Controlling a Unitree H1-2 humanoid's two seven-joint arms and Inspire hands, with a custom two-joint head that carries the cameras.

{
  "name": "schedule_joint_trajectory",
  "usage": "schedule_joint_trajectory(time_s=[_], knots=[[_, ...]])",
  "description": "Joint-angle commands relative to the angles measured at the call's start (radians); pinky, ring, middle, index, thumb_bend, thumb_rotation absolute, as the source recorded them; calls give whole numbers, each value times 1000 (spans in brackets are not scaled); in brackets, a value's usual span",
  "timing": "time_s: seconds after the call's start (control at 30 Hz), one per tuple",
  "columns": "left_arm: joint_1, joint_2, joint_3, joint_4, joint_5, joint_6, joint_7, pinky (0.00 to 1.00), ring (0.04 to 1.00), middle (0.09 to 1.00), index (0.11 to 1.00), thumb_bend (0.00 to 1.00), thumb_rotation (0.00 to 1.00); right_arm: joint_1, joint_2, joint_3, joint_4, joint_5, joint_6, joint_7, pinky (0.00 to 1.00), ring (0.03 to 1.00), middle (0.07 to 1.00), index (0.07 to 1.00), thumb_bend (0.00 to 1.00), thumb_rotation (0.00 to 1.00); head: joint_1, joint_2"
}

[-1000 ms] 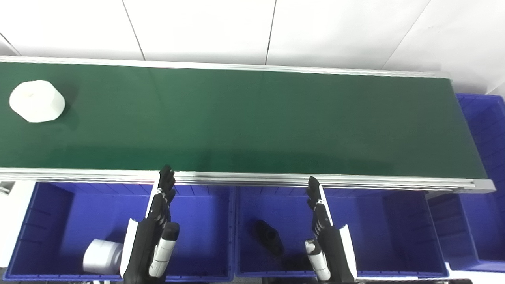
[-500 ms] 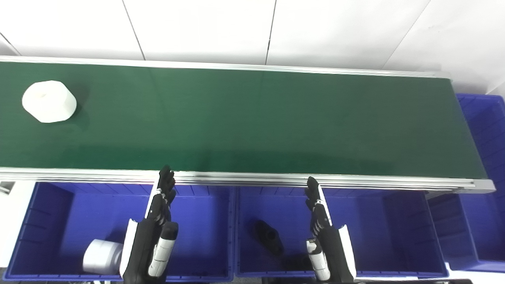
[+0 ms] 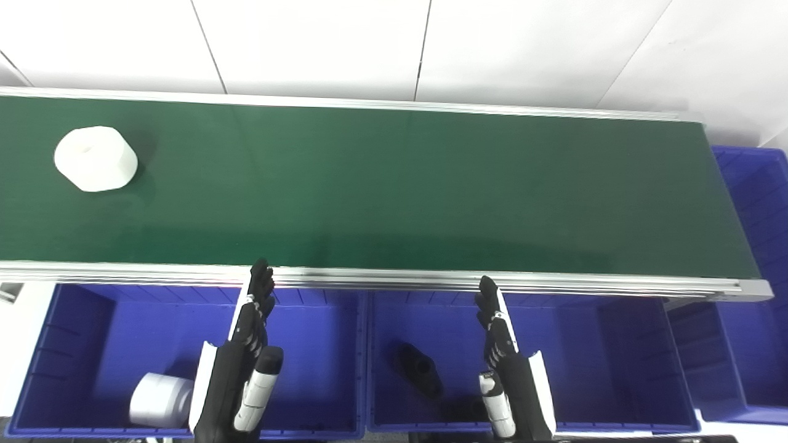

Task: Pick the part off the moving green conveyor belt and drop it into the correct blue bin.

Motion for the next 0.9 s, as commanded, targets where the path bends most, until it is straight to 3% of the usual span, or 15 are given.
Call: schedule_joint_trajectory(time_s=[0.0,0.1,0.13,0.17,0.2,0.23,0.27,0.3,0.33,0.37,0.4,0.57,0.87], knots=[[13,-4,-9,-2,6,-38,5,1000,1000,1000,1000,791,934,2,44,20,-19,7,-61,2,1000,993,1000,1000,867,1000,17,-17],[19,-4,-17,26,7,-67,5,1000,1000,1000,1000,791,911,4,35,12,4,13,-82,-1,1000,998,1000,1000,866,1000,63,-64],[20,-6,-21,41,11,-80,7,1000,1000,1000,1000,790,905,3,31,7,16,16,-91,-2,1000,998,1000,1000,867,1000,102,-100],[21,-10,-24,48,19,-83,11,1000,1000,1000,1000,787,903,3,28,4,25,20,-99,-2,1000,998,1000,1000,870,1000,102,-100],[22,-16,-28,62,30,-92,16,1000,1000,1000,1000,793,910,0,23,-2,38,25,-111,-1,1000,997,1000,1000,875,1000,144,-139],[21,-19,-31,71,39,-100,20,1000,1000,1000,1000,790,927,-1,18,-6,47,26,-119,1,1000,999,1000,1000,878,1000,144,-139],[19,-23,-35,87,48,-113,25,1000,1000,1000,1000,783,931,-5,12,-12,60,29,-129,-1,1000,1000,1000,1000,875,1000,181,-181],[16,-24,-38,99,56,-123,28,1000,1000,1000,1000,766,937,-8,7,-17,70,27,-136,-2,1000,1000,1000,1000,869,1000,181,-181],[12,-27,-41,115,67,-134,32,1000,1000,1000,1000,736,950,-13,0,-21,82,29,-139,-6,1000,1000,1000,1000,867,1000,202,-215],[10,-29,-43,124,76,-140,36,1000,1000,1000,1000,733,952,-16,-3,-24,89,29,-141,-9,1000,1000,1000,1000,867,1000,202,-215],[6,-32,-44,138,85,-148,40,1000,1000,1000,1000,714,977,-21,-8,-27,98,34,-142,-12,1000,1000,1000,1000,873,1000,211,-241],[-13,-43,-51,192,103,-177,56,989,1000,1000,1000,684,1000,-44,-26,-36,133,61,-143,-20,1000,1000,1000,1000,891,1000,249,-300],[-44,-51,-44,283,133,-234,73,933,1000,1000,1000,666,1000,-88,-58,-32,195,79,-143,-50,1000,1000,1000,1000,889,1000,279,-379]])
